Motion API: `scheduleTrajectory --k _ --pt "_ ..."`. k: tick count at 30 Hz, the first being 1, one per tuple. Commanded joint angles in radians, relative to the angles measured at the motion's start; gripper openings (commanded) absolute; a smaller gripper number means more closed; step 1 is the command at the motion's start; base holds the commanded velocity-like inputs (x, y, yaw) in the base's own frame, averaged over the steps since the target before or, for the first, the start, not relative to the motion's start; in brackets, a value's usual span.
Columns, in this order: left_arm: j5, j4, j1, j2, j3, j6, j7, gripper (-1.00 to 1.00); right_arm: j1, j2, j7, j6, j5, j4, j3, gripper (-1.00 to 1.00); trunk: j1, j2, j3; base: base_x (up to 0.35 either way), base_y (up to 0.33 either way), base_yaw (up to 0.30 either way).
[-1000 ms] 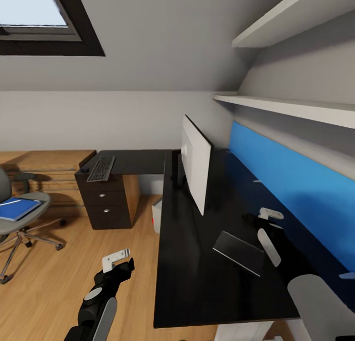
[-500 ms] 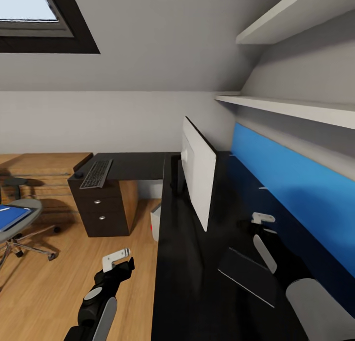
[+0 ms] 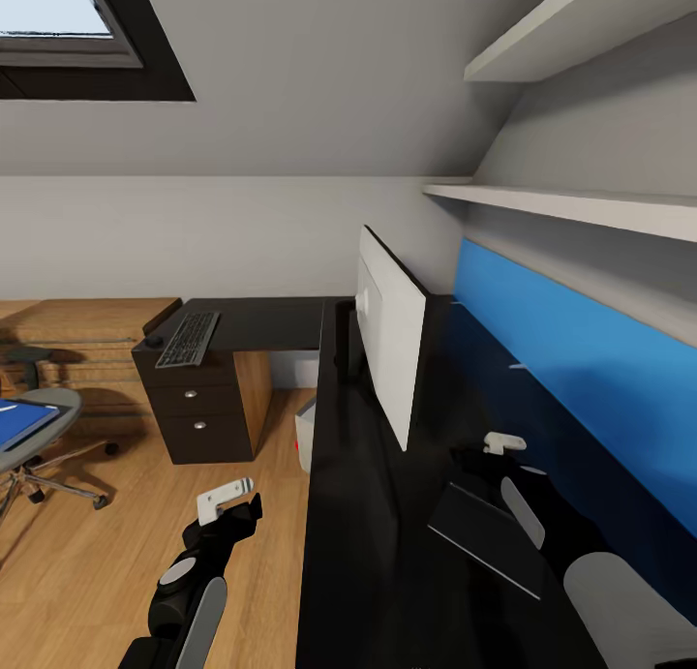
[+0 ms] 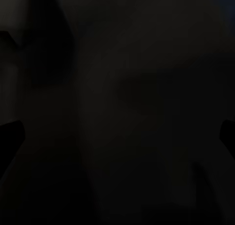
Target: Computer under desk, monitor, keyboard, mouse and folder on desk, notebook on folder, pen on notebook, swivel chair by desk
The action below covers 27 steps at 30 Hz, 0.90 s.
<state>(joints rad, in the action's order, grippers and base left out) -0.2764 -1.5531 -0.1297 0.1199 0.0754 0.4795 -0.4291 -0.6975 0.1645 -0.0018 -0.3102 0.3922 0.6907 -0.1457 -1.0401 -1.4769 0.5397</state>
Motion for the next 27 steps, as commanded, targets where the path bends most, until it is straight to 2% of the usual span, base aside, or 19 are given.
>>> scheduleTrajectory --k 1,16,20,27 --pt "-0.01 -0.002 -0.001 0.0 0.001 0.002 -0.009 1.0 -0.001 0.001 0.0 -0.003 0.003 0.0 -0.003 1.0 -0.004 -0.008 0.004 0.0 0.0 0.0" --pt "-0.012 0.003 -0.001 0.003 0.003 0.004 -0.01 1.0 -0.002 -0.002 -0.006 -0.017 0.003 -0.005 -0.004 1.0 -0.061 -0.113 0.051 0.0 0.0 0.0" --pt "-0.012 0.004 -0.001 0.003 0.003 0.005 -0.01 1.0 -0.002 -0.003 -0.006 -0.072 0.006 -0.005 -0.005 1.0 -0.077 -0.141 0.064 0.0 0.0 0.0" --pt "-0.012 0.005 -0.001 0.002 0.003 0.008 -0.009 1.0 -0.002 -0.003 -0.006 -0.099 0.008 -0.004 -0.005 1.0 -0.077 -0.141 0.064 0.0 0.0 0.0"
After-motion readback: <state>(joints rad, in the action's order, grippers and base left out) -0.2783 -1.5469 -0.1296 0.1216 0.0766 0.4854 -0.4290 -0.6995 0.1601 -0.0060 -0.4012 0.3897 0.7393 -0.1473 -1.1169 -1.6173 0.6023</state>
